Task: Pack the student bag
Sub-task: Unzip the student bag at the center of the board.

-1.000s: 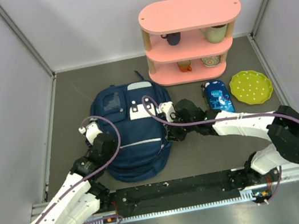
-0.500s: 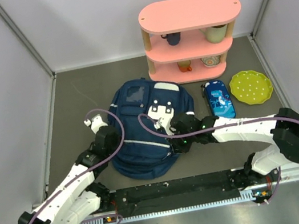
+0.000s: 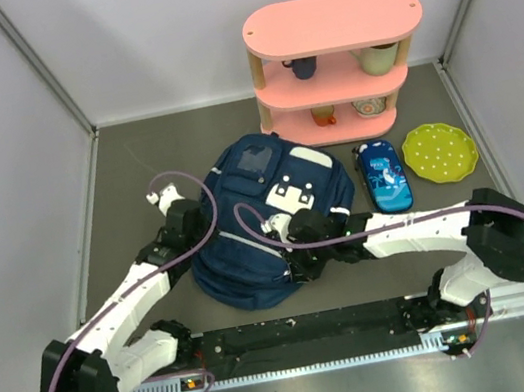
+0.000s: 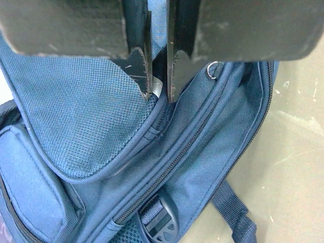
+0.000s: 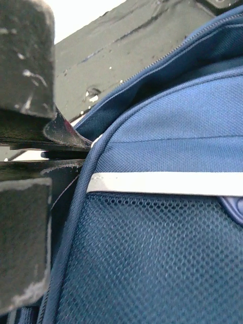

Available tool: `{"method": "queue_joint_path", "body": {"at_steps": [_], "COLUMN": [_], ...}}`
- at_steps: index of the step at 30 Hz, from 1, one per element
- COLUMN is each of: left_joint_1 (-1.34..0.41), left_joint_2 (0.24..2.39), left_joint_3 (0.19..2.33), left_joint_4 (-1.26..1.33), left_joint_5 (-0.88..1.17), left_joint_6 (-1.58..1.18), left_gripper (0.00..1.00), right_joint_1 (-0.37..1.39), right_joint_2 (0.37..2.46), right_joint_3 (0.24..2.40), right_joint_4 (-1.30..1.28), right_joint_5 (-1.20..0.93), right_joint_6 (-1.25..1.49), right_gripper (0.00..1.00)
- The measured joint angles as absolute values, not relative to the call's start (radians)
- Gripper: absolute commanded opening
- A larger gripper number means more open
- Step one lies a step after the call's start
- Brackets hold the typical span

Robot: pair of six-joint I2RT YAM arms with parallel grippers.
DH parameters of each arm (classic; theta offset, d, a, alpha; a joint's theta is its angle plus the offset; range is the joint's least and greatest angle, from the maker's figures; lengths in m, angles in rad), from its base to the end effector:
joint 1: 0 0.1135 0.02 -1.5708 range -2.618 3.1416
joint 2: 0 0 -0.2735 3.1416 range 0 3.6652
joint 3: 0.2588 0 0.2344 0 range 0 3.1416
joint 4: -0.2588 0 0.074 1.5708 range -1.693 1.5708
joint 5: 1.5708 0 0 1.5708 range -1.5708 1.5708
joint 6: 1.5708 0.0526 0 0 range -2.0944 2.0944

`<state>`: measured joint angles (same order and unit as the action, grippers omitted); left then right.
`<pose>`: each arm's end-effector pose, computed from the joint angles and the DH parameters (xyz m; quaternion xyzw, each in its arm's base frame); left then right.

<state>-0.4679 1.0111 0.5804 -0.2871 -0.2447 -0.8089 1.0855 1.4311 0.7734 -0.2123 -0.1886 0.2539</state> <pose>0.1842 -0.0788 0.2229 -0.2031 0.8819 -0.1555 0.3959 0.1214 0.2513 0.1972 -0.4073 0.8423 0.2815 0.2130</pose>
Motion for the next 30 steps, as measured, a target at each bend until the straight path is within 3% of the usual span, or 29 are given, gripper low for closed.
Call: {"method": "queue_joint_path", "body": {"at_steps": [10, 11, 13, 14, 16, 19, 20, 21, 30], "left_joint_1": [-0.430, -0.420, -0.395, -0.384, -0.366, -0.364, -0.364, -0.364, -0.390], "left_joint_2": [1.146, 1.162, 1.194, 1.206, 1.203, 1.139, 1.097, 1.047, 0.627], "left_joint_3": [0.673, 0.686, 0.715, 0.727, 0.731, 0.730, 0.721, 0.707, 0.500], "left_joint_4": [-0.253, -0.254, -0.256, -0.256, -0.231, -0.204, -0.197, -0.193, -0.392], "left_joint_5": [-0.228, -0.219, -0.196, -0.185, -0.174, -0.161, -0.162, -0.161, -0.160], "left_joint_6": [-0.784, -0.774, -0.748, -0.735, -0.729, -0.718, -0.716, -0.715, -0.838], "left_gripper": [0.00, 0.16, 0.34, 0.56, 0.69, 0.76, 0.93, 0.97, 0.97], "right_joint_1": [1.135, 1.137, 1.140, 1.143, 1.150, 1.163, 1.166, 1.171, 1.149], "right_joint_2": [1.477, 1.496, 1.530, 1.539, 1.545, 1.544, 1.544, 1.540, 1.494], "right_joint_3": [0.777, 0.788, 0.808, 0.812, 0.813, 0.811, 0.809, 0.802, 0.794], "right_joint_4": [-0.066, -0.060, -0.038, -0.028, -0.001, 0.066, 0.078, 0.096, 0.154], "right_joint_5": [-0.190, -0.184, -0.164, -0.154, -0.142, -0.128, -0.124, -0.117, -0.078], "right_joint_6": [0.449, 0.474, 0.525, 0.546, 0.591, 0.659, 0.672, 0.690, 0.728], "right_gripper": [0.00, 0.00, 0.00, 0.00, 0.00, 0.00, 0.00, 0.00, 0.00]}}
